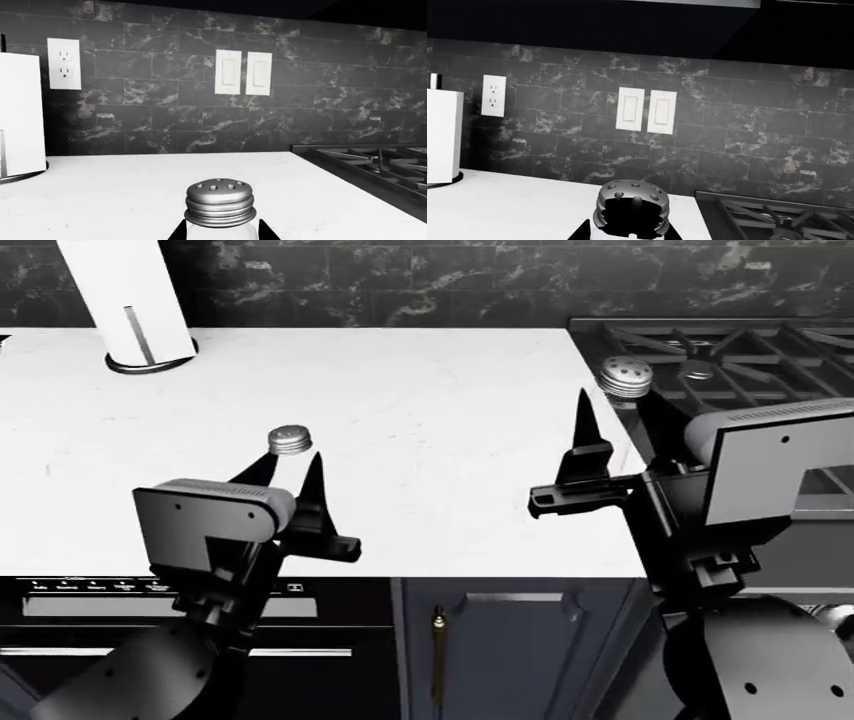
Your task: Pick and place the shaker into the drawer. Then close the cabinet.
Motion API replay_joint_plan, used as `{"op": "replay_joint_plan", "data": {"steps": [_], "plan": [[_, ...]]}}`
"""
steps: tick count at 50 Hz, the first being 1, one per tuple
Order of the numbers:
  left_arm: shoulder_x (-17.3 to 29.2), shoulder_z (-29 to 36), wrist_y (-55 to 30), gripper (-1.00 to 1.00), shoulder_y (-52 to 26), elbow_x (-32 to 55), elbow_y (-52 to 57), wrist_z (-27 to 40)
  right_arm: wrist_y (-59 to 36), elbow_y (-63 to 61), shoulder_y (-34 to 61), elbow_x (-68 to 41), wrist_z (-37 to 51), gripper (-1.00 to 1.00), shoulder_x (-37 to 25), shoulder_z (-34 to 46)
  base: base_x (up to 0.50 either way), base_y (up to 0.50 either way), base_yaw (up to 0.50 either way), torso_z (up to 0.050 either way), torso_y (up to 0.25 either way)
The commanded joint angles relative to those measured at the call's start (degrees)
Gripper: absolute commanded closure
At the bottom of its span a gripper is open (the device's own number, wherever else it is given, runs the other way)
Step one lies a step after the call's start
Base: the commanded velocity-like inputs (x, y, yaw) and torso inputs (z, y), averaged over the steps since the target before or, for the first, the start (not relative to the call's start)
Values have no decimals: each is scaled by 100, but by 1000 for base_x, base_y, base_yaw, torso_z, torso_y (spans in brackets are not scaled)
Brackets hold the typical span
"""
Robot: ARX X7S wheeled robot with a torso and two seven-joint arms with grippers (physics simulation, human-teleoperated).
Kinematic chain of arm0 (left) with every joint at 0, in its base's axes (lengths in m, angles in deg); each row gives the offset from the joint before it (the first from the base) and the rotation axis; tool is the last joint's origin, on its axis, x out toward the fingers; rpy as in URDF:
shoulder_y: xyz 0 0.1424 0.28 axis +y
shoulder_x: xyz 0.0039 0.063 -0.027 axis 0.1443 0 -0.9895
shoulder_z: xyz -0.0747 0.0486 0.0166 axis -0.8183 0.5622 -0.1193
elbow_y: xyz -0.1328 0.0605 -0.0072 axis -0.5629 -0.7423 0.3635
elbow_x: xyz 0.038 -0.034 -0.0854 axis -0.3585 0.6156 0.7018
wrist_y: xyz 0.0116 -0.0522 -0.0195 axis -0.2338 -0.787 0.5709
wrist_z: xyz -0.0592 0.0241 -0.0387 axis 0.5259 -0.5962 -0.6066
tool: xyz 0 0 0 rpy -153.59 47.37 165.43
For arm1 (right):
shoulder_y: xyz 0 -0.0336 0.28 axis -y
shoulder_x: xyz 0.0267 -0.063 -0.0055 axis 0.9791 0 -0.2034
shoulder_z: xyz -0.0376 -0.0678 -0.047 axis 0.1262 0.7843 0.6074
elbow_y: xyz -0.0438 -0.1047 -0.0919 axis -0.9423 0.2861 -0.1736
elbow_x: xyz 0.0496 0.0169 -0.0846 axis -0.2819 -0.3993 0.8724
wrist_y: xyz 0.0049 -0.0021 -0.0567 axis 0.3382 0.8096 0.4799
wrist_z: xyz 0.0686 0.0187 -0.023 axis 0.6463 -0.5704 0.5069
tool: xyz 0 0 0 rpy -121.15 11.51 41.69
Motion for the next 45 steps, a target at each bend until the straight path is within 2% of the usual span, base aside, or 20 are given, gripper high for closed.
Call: {"op": "replay_joint_plan", "data": {"steps": [1, 45], "plan": [[1, 16, 73, 100, 61, 35, 47, 4, -12, -68, -26, -54, 55, 100, -49, 8, 2, -500, 0, 0, 0], [-37, 66, 98, 100, 107, 25, 57, -42, -162, -121, 54, -310, 286, 100, -209, 36, 1, -500, 0, 0, 0]]}}
